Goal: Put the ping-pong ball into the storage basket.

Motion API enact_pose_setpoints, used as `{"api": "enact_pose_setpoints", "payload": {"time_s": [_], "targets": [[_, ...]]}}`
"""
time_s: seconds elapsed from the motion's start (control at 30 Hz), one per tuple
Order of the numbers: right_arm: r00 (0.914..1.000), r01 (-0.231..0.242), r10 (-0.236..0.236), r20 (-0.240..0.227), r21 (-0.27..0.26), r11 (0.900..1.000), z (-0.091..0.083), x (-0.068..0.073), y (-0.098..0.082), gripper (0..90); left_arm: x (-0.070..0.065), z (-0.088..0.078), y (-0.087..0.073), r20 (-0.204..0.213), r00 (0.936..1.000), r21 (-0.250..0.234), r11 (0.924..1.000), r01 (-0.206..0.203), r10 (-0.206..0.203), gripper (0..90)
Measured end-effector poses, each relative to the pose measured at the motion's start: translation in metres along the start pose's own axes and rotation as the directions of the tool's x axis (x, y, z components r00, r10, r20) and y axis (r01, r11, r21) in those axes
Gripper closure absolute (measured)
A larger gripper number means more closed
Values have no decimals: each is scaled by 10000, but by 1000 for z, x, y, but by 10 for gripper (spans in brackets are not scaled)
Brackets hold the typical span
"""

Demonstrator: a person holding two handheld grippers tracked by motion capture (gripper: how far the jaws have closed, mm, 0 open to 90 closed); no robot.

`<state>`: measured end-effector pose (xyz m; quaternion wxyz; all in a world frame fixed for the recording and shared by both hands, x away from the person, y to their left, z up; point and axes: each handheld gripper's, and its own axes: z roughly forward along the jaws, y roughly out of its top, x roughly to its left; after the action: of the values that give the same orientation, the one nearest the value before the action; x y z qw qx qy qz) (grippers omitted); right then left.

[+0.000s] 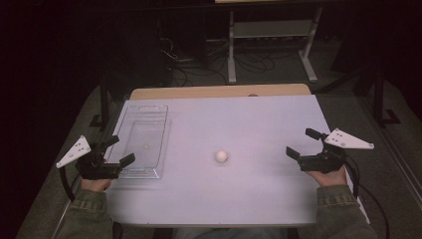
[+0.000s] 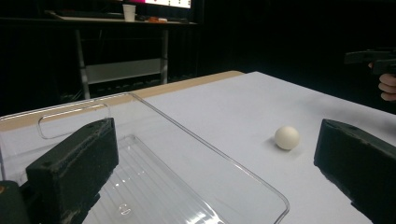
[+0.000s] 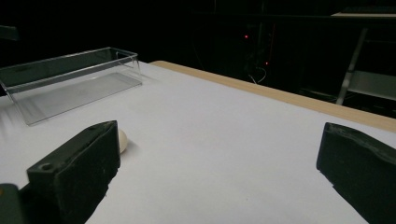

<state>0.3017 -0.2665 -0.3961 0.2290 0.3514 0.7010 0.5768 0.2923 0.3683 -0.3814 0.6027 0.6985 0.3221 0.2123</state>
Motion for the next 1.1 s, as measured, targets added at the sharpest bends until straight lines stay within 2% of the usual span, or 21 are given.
{"api": "enact_pose_setpoints", "payload": {"time_s": [0.3,0.37,0.5,0.7,0.83,0.87,1.1], "targets": [[10000,30,-31,11,52,10000,1,2,-1,0,-4,1,1,64,10000,298,9995,-53,51,0],[10000,40,-39,-8,60,10000,2,2,-1,0,-5,0,2,29,10000,570,9983,-87,86,0],[10000,86,-86,-15,111,9999,3,3,-1,0,-7,-1,4,11,9998,774,9968,-179,179,0],[9999,126,-125,-46,155,9998,4,4,-1,0,-8,-1,8,4,9998,909,9956,-220,220,0],[9999,114,-113,-55,171,9998,4,4,-1,0,-10,1,13,58,9995,1160,9927,-320,315,0],[9999,131,-130,-56,158,9998,4,4,-1,0,-11,3,16,161,9989,1352,9898,-450,432,0],[9999,114,-113,-96,113,9999,3,4,-1,0,-15,12,29,330,9964,1706,9819,-820,775,0]]}}
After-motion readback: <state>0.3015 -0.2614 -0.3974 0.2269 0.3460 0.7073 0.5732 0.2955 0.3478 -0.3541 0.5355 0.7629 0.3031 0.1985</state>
